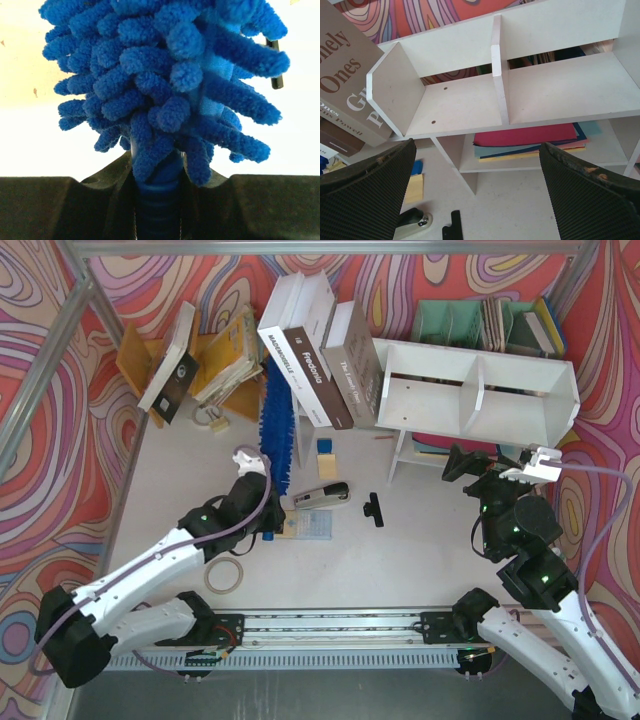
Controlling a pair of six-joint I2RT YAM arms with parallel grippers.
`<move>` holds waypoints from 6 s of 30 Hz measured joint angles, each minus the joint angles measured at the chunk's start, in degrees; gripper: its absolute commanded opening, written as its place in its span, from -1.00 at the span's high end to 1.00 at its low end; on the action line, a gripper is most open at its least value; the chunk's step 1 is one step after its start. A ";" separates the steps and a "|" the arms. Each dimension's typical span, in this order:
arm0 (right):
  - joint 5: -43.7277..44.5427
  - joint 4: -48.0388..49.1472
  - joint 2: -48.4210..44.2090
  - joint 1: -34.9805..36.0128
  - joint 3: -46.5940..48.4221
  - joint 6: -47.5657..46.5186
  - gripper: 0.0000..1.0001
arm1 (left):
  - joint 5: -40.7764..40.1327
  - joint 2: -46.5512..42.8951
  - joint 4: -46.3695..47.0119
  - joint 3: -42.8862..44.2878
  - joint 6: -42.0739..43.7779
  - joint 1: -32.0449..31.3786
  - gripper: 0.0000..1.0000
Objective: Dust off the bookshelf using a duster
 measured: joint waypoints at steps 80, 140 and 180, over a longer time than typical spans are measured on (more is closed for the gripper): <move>2.95 -18.88 9.05 0.00 21.62 10.78 -0.96 | 8.20 1.81 0.39 39.60 -2.10 -17.55 1.00; 4.52 -22.56 11.26 0.00 22.49 16.79 -0.97 | -4.96 22.05 -12.09 33.31 -9.27 -30.77 1.00; 4.79 -22.71 10.69 0.00 21.49 17.38 -0.97 | -4.00 24.85 -16.15 38.86 -4.09 -33.64 1.00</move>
